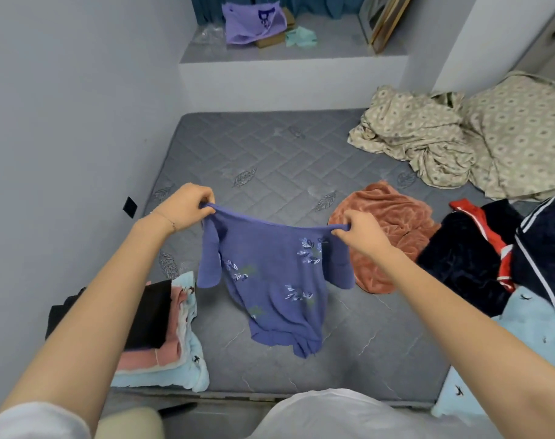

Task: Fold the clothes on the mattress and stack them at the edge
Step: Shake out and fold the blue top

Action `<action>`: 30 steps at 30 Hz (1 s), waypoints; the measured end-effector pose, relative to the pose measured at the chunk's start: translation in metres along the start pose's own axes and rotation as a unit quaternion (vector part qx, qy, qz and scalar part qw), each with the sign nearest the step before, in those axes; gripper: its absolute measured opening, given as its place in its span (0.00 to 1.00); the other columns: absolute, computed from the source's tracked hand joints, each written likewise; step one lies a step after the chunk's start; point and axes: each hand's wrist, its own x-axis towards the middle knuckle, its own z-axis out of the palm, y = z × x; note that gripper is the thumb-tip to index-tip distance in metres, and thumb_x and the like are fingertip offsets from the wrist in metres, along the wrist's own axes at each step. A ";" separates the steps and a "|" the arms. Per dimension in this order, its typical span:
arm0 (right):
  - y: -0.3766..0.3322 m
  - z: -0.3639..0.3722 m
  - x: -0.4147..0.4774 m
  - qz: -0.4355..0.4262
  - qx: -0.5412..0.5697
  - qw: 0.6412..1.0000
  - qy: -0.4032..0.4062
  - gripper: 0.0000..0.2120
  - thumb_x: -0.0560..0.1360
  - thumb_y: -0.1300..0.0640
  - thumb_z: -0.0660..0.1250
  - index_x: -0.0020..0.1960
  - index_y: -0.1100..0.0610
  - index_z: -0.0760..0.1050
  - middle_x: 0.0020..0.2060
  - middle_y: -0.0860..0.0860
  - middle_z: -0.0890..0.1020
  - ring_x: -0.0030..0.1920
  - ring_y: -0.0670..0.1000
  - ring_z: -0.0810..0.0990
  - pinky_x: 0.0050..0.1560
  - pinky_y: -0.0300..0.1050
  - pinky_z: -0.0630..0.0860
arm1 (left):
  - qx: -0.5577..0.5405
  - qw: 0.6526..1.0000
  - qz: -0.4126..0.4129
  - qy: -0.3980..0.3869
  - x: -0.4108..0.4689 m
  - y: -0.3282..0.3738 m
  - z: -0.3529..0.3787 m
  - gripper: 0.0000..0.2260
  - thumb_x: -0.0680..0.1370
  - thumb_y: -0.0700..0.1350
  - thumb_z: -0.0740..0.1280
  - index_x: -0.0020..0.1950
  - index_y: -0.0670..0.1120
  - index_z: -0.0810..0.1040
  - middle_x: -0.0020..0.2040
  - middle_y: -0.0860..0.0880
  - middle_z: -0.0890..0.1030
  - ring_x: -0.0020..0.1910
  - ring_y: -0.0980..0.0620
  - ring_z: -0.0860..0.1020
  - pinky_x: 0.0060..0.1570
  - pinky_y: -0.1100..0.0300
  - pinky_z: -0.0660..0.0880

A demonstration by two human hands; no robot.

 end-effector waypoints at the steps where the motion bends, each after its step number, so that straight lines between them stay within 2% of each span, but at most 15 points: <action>1: -0.001 -0.002 0.001 0.004 0.017 1.000 0.004 0.23 0.71 0.60 0.71 0.30 0.54 0.57 0.27 0.49 0.66 0.34 0.54 0.65 0.30 0.44 0.56 | 0.021 1.000 0.001 0.013 0.000 -0.002 0.004 0.01 0.73 0.32 0.67 0.43 0.35 0.77 0.43 0.37 0.79 0.44 0.40 0.76 0.45 0.57 0.64; 4: -0.003 -0.006 0.001 0.025 0.088 0.996 0.016 0.23 0.71 0.60 0.71 0.31 0.54 0.57 0.27 0.48 0.64 0.31 0.50 0.63 0.29 0.43 0.57 | 0.008 0.997 -0.047 0.055 -0.004 -0.006 0.018 0.04 0.75 0.32 0.64 0.49 0.37 0.74 0.52 0.38 0.72 0.49 0.41 0.72 0.53 0.51 0.68; 6: -0.005 -0.007 -0.001 0.039 0.140 0.989 0.024 0.21 0.73 0.60 0.70 0.31 0.53 0.58 0.28 0.47 0.64 0.31 0.47 0.62 0.28 0.38 0.61 | -0.008 0.993 -0.096 0.067 -0.008 -0.003 0.027 0.03 0.78 0.34 0.60 0.50 0.39 0.70 0.49 0.37 0.72 0.46 0.39 0.73 0.48 0.49 0.69; 8: -0.007 -0.007 -0.003 0.043 0.146 0.988 0.014 0.17 0.76 0.58 0.67 0.35 0.56 0.61 0.31 0.49 0.67 0.34 0.49 0.64 0.31 0.42 0.60 | -0.080 0.982 -0.134 0.104 -0.010 0.005 0.036 0.02 0.79 0.35 0.57 0.49 0.41 0.66 0.42 0.37 0.73 0.40 0.40 0.71 0.40 0.50 0.66; 9: -0.008 -0.006 -0.004 0.042 0.138 0.990 0.010 0.14 0.78 0.57 0.65 0.39 0.57 0.63 0.33 0.50 0.68 0.36 0.51 0.66 0.34 0.46 0.58 | -0.143 0.970 -0.151 0.129 -0.012 0.011 0.038 0.03 0.79 0.35 0.56 0.48 0.42 0.64 0.39 0.40 0.72 0.38 0.42 0.69 0.37 0.52 0.64; 11: -0.010 -0.006 -0.005 0.043 0.128 0.991 0.013 0.10 0.80 0.56 0.61 0.44 0.60 0.64 0.38 0.53 0.72 0.41 0.53 0.69 0.37 0.46 0.56 | -0.252 0.937 -0.169 0.173 -0.013 0.022 0.042 0.03 0.80 0.36 0.54 0.49 0.43 0.61 0.36 0.47 0.66 0.36 0.48 0.64 0.36 0.55 0.61; 13: -0.014 -0.008 -0.006 0.043 0.131 0.990 0.017 0.09 0.81 0.56 0.59 0.48 0.60 0.63 0.40 0.55 0.73 0.43 0.55 0.71 0.39 0.47 0.58 | -0.318 0.909 -0.175 0.206 -0.014 0.034 0.043 0.04 0.81 0.35 0.52 0.50 0.44 0.60 0.36 0.49 0.63 0.36 0.49 0.62 0.38 0.56 0.62; 15: -0.020 -0.014 -0.007 0.034 0.134 0.990 0.012 0.09 0.82 0.56 0.57 0.49 0.60 0.61 0.37 0.53 0.72 0.43 0.57 0.72 0.40 0.50 0.63 | -0.363 0.882 -0.181 0.239 -0.015 0.046 0.038 0.04 0.81 0.36 0.52 0.51 0.44 0.59 0.37 0.51 0.63 0.34 0.52 0.62 0.36 0.60 0.64; 18: -0.027 -0.027 -0.010 0.012 0.136 0.991 0.013 0.09 0.82 0.55 0.57 0.49 0.60 0.61 0.35 0.53 0.71 0.41 0.57 0.73 0.41 0.51 0.64 | -0.357 0.870 -0.157 0.301 -0.020 0.058 0.024 0.04 0.81 0.37 0.53 0.52 0.45 0.60 0.37 0.53 0.66 0.32 0.57 0.65 0.29 0.71 0.63; 20: -0.030 -0.039 -0.011 -0.005 0.143 0.990 0.012 0.10 0.82 0.54 0.58 0.49 0.60 0.62 0.37 0.53 0.73 0.42 0.56 0.73 0.40 0.50 0.65 | -0.323 0.879 -0.121 0.329 -0.028 0.061 0.014 0.04 0.81 0.38 0.55 0.51 0.46 0.61 0.36 0.53 0.68 0.31 0.60 0.68 0.31 0.70 0.64; 22: -0.032 -0.052 -0.013 -0.029 0.161 0.987 -0.003 0.09 0.81 0.53 0.59 0.47 0.57 0.64 0.36 0.49 0.72 0.39 0.50 0.71 0.36 0.45 0.64 | -0.277 0.896 -0.089 0.335 -0.035 0.059 0.003 0.05 0.80 0.38 0.55 0.51 0.48 0.63 0.33 0.51 0.68 0.29 0.60 0.67 0.31 0.66 0.63; 25: -0.036 -0.074 -0.016 -0.067 0.212 0.972 -0.074 0.14 0.79 0.55 0.64 0.37 0.53 0.63 0.30 0.43 0.66 0.31 0.42 0.65 0.31 0.38 0.60 | -0.222 0.939 -0.026 0.262 -0.041 0.049 -0.015 0.06 0.80 0.35 0.56 0.50 0.46 0.67 0.38 0.49 0.73 0.36 0.53 0.69 0.38 0.65 0.66; 27: -0.035 -0.087 -0.020 -0.096 0.239 0.955 -0.148 0.19 0.77 0.58 0.67 0.34 0.52 0.61 0.26 0.42 0.63 0.28 0.42 0.62 0.30 0.37 0.58 | -0.192 0.970 0.025 0.148 -0.046 0.038 -0.024 0.11 0.79 0.31 0.56 0.47 0.45 0.72 0.43 0.51 0.77 0.43 0.51 0.73 0.48 0.65 0.68; 28: -0.033 -0.092 -0.021 -0.108 0.236 0.949 -0.179 0.19 0.76 0.58 0.68 0.33 0.53 0.61 0.26 0.42 0.63 0.29 0.42 0.62 0.32 0.38 0.58 | -0.166 0.982 0.033 0.084 -0.049 0.032 -0.027 0.13 0.78 0.29 0.56 0.46 0.45 0.75 0.45 0.49 0.78 0.47 0.49 0.74 0.52 0.61 0.69; 30: -0.028 -0.098 -0.021 -0.123 0.199 0.947 -0.222 0.17 0.76 0.58 0.69 0.32 0.54 0.65 0.28 0.47 0.66 0.32 0.46 0.64 0.36 0.41 0.60 | -0.107 0.994 0.018 -0.022 -0.055 0.025 -0.028 0.15 0.78 0.29 0.56 0.45 0.45 0.78 0.46 0.47 0.80 0.49 0.46 0.76 0.53 0.54 0.70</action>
